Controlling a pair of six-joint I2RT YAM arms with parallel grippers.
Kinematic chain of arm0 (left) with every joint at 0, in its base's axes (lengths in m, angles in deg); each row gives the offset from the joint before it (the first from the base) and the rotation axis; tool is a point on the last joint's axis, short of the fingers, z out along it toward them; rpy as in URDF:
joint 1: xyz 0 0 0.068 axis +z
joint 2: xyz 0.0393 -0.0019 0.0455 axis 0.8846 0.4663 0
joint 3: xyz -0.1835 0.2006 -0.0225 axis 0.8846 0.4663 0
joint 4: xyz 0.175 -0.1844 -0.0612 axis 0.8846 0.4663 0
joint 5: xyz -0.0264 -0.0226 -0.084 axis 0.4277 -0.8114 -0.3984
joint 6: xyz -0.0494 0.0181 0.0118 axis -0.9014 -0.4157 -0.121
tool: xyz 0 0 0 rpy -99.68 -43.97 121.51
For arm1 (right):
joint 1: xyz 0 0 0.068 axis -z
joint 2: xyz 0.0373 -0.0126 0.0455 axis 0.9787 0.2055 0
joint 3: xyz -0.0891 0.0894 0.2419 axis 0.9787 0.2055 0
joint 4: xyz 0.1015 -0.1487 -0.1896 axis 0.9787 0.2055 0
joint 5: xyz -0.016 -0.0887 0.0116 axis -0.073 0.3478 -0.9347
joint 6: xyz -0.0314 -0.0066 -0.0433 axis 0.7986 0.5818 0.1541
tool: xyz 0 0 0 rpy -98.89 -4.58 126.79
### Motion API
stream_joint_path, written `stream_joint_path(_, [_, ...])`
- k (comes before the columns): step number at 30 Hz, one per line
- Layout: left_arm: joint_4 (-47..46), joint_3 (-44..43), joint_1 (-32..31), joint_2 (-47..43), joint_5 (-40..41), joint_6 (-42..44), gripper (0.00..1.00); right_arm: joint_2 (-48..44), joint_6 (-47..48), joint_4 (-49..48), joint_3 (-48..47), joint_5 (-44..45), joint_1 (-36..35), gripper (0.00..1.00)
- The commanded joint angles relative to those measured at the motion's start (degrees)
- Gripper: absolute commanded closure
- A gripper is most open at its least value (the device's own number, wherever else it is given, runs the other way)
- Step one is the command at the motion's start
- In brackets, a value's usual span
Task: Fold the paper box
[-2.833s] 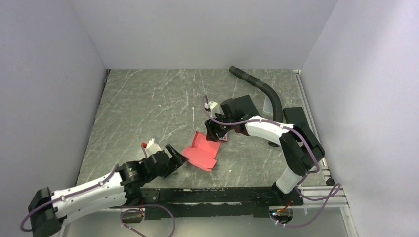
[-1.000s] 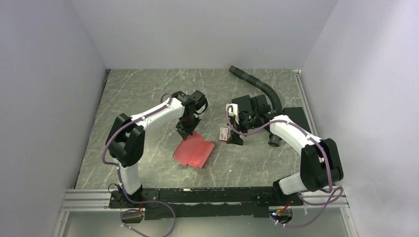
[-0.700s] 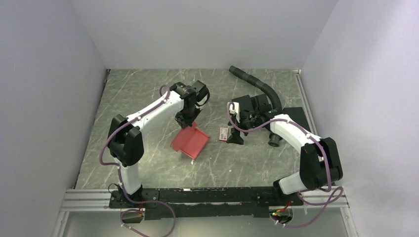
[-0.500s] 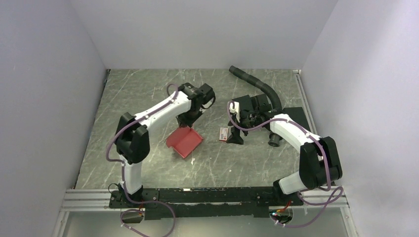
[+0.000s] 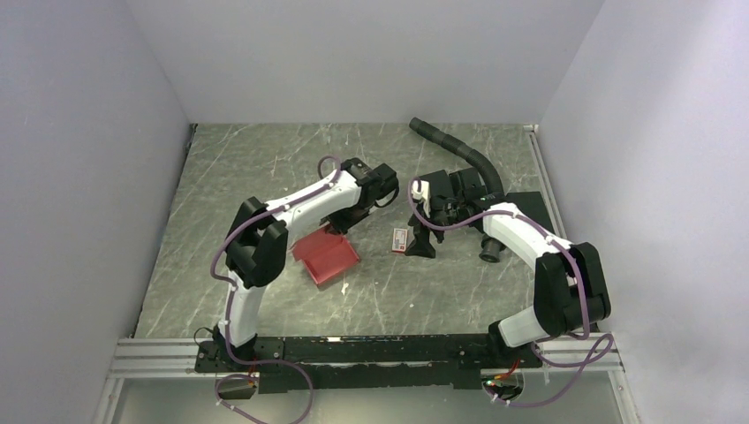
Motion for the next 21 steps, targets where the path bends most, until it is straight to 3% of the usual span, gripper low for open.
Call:
stream_joint_path(1, [-0.9, -2.5, 0.0, -4.7, -0.1, 0.1, 0.66, 0.3, -1.0, -1.1, -2.4, -2.2, 0.3, 0.0])
stream_joint_path(6, [-1.2, -2.5, -0.1, -6.9, 0.1, -1.8, 0.58, 1.8, -5.9, -2.7, -2.6, -1.3, 0.3, 0.01])
stream_joint_path(10, [-5.2, 0.5, -0.1, -13.7, 1.2, -5.2, 0.41, 4.7, -17.5, -5.1, -3.8, 1.6, 0.2, 0.04])
stream_joint_path(16, [-19.7, 14.7, 0.7, -36.9, 0.8, -9.9, 0.04, 4.8, -34.1, -11.5, -2.7, 14.9, -2.0, 0.06])
stream_joint_path(21, [-32.6, 33.1, 5.5, -59.6, -3.2, -14.0, 0.01, 4.4, -43.0, -15.2, -0.9, 28.5, -7.0, 0.0])
